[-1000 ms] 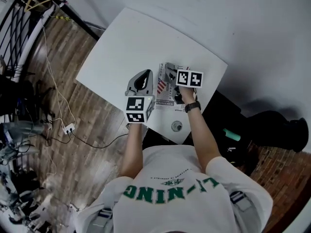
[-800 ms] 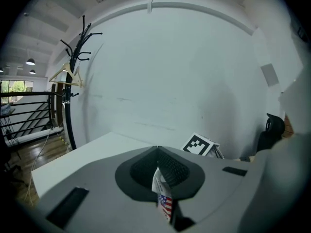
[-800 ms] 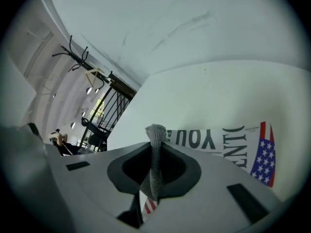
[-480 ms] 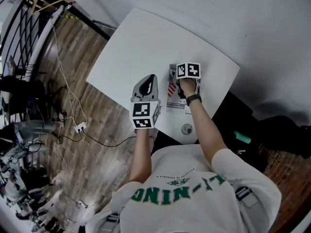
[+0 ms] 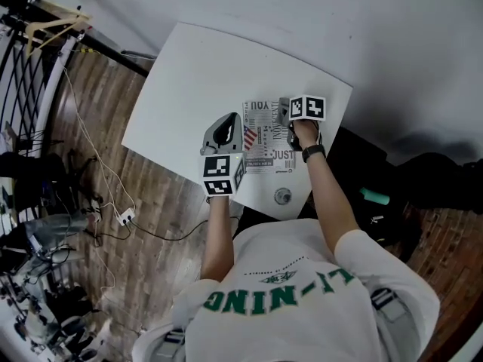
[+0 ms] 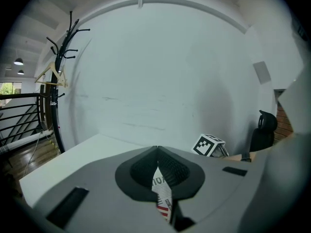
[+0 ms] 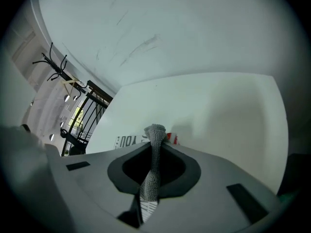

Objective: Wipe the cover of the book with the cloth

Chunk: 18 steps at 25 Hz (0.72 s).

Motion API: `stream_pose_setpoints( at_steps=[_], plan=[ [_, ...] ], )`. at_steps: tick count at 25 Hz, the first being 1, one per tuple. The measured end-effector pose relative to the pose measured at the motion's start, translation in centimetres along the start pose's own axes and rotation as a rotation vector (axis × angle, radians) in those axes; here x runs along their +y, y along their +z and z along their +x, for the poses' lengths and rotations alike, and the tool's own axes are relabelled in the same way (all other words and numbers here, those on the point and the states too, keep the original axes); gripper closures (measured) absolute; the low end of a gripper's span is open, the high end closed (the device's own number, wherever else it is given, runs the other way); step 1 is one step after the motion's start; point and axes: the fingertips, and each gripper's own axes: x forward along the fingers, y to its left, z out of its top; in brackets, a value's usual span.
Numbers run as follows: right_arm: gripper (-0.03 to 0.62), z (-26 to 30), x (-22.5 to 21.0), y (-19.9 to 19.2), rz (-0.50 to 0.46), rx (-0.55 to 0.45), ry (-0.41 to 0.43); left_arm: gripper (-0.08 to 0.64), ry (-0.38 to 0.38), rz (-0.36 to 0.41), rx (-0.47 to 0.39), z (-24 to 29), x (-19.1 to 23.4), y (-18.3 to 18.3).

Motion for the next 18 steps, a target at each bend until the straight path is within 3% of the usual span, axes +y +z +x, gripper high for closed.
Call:
stream_pose_setpoints(
  at_steps=[4,8,18],
  plan=[
    [0.554,-1.7,-2.9,-0.1,0.022,-0.028,-0.046,0.549,-0.024,0.014,-0.002,0.2,-1.2,0.2],
    [0.554,-1.7,-2.6,-0.2,0.024,-0.033,-0.05,0.549,-0.008,0.013,-0.009,-0.5,-1.0,0.3],
    [0.554,3.5,10.8,-3.5,-0.068,0.079,0.171,0.549,0.113,-0.019,-0.016,-4.5,3.4,-0.2]
  ],
)
